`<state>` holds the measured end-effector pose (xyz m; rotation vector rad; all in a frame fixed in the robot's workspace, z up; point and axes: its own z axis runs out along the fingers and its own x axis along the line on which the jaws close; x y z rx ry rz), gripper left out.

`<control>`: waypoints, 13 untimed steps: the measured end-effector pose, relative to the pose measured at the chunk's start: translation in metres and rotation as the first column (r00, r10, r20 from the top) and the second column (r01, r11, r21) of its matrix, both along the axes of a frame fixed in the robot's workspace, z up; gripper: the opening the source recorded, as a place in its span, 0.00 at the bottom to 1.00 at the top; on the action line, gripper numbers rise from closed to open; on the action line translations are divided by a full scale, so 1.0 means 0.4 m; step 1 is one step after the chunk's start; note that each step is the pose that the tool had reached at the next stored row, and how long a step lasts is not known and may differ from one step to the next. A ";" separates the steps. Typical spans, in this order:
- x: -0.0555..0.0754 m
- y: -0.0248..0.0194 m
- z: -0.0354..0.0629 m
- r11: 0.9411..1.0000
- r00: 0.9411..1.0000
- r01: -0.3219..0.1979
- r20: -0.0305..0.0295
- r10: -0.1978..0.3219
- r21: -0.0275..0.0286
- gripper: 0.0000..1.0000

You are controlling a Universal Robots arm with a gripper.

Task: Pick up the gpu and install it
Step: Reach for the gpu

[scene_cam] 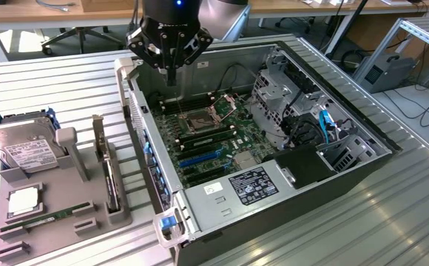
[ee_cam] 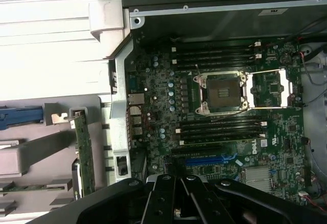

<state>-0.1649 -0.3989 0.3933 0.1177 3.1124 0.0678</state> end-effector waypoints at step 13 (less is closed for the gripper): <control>-0.011 0.000 0.000 1.000 1.000 0.000 0.000 0.000 0.000 0.11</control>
